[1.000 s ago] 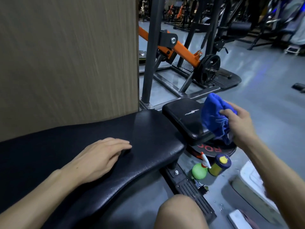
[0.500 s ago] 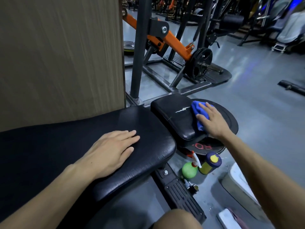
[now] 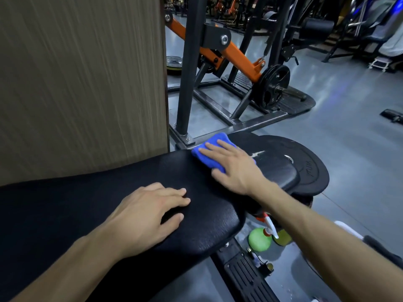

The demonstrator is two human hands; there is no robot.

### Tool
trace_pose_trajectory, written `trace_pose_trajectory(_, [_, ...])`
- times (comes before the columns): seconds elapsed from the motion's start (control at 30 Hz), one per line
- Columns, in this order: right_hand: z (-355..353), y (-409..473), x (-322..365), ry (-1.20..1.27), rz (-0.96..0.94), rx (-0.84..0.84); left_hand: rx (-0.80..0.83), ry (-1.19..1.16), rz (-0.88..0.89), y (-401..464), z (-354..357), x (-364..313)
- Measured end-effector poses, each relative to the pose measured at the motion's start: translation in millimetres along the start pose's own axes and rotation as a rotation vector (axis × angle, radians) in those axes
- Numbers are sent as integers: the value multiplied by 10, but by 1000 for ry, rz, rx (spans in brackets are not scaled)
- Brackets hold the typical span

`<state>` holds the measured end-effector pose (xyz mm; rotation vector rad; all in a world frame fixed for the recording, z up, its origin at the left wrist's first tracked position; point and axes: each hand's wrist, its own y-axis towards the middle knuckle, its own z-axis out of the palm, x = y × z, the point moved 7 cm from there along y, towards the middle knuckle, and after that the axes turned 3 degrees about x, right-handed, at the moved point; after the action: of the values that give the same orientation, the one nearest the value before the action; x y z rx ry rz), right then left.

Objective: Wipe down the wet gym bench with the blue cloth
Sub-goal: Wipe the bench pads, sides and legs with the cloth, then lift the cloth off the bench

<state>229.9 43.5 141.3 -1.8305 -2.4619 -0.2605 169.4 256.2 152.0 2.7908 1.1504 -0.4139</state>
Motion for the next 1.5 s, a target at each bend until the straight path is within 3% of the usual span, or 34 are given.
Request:
trace_pose_trajectory(0.23, [-241,413,-960,83,499,-54,-9,-58,-36,-74,73,-22])
trace_pose_trajectory(0.53, [-334,-598,-1210,136,668,-107,-21,-35,-66,-136,82,-84])
trace_pose_trajectory(0.7, [-408,-1283,-1038,221,714,-201,39,-14,-89,-153,38,-224])
trace_pose_trajectory(0.83, [-439,-1708,-712,235,674,-235,82,-112,-1,-195,2,-623])
trace_pose_trajectory(1.0, [-270,-2515,-369,811,700,-331,69,-231,134,-120,-32,-1241])
trace_pose_trajectory(1.17, [241,-3637,-114,982,902,-330,112,-254,225,-47,61,-1699])
trace_pose_trajectory(1.33, [547,-4660,-298,860,1176,-326,157,-313,276,69,322,-1995])
trace_pose_trajectory(1.5, [448,-5082,-707,731,1318,-351,245,-366,305,164,730,-2116])
